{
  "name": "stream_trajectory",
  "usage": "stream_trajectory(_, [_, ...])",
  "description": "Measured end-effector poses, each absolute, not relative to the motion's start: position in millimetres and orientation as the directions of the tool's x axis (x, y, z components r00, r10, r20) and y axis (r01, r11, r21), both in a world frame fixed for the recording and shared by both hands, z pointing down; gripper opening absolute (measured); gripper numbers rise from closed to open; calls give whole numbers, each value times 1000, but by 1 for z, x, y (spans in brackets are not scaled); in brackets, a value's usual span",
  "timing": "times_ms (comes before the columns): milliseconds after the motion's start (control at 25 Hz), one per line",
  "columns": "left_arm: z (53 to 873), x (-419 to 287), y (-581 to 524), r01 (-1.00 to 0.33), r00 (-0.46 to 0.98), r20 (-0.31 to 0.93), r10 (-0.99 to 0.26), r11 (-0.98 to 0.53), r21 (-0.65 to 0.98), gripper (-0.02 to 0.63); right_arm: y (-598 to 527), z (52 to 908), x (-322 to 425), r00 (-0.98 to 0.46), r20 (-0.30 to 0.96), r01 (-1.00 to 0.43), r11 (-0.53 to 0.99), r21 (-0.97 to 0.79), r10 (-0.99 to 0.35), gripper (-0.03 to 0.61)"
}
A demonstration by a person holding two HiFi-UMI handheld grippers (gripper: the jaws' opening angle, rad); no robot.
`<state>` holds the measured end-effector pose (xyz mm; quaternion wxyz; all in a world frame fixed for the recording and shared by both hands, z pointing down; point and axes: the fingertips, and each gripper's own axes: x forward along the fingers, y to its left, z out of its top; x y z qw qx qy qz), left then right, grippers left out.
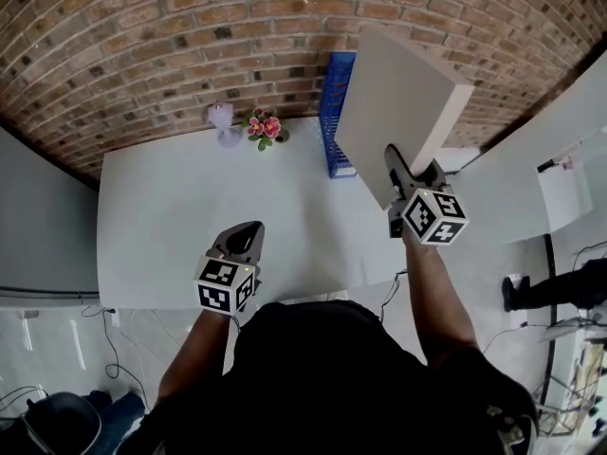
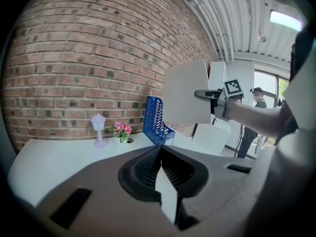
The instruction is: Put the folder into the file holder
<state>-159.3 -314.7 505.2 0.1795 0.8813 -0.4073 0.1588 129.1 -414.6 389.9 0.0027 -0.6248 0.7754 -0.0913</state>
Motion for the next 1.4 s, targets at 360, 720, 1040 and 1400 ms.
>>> stream_trajectory(360, [508,-182,-302,-827,554,437,-708,-528,194,5,-477,365,130,-165,43,-984,162,-76,-985,285])
stream_trajectory(720, [508,-181,-296,-840,534,452,-714,-508,190,5,-524,363,124,-55,-2,-994,55,-99,-998,288])
stream_trajectory(1040, [506,-185,-300,-850,517,468,-717,-497,175,5,-534,375,113,-36,-64,-993,43,-111,-997,291])
stream_trajectory(1400, [515,-185,-305,-852,513,484,-708,-488,190,5,-562,414,107,-46,13,-997,45,-62,-999,301])
